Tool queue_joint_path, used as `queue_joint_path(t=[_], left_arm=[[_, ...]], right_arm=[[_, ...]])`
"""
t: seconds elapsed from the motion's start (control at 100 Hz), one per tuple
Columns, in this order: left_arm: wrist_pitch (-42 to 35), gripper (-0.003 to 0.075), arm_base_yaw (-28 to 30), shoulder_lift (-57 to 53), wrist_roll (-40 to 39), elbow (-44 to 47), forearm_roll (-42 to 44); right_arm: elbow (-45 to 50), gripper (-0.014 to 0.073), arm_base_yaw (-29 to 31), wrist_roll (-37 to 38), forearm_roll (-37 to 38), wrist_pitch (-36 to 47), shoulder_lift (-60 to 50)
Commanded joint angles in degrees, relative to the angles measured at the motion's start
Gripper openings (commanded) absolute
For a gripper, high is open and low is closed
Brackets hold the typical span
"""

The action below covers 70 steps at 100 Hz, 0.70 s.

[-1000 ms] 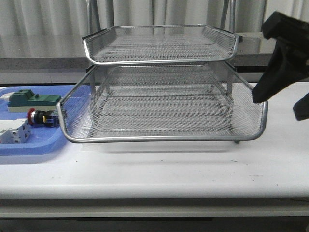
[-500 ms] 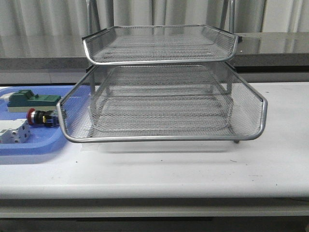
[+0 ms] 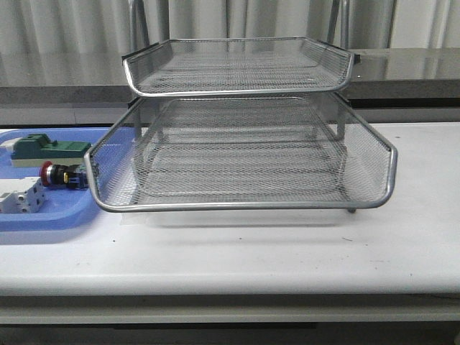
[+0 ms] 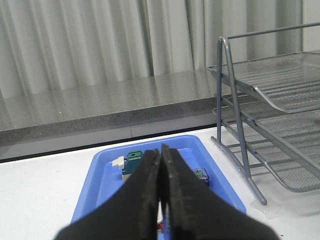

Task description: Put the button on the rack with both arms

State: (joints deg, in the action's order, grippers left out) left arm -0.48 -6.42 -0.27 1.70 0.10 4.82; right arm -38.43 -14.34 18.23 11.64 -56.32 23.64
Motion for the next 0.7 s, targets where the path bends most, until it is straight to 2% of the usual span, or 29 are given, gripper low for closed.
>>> queue_joint_path(t=[0.0,0.2,0.34,0.69], left_arm=[[-4.32,-0.002,0.18,-1.88,-0.56,2.72,-0.56],[-4.32,-0.002,0.18,-1.88,-0.56,2.72,-0.56],[-4.32,-0.002,0.18,-1.88,-0.56,2.72,-0.56],[-4.45,-0.002,0.18,-1.88,-0.56,2.72,-0.56]], right_arm=[[-1.38,0.0358,0.31,0.03,1.59,1.27,-0.96],[-1.38,0.0072,0.31,0.03,1.59,1.2,-2.4],[-1.38,-0.0074,0.31,0.03,1.48,1.2,-2.4],[-1.38,-0.007,0.31,0.03,1.48,1.2,-2.4]])
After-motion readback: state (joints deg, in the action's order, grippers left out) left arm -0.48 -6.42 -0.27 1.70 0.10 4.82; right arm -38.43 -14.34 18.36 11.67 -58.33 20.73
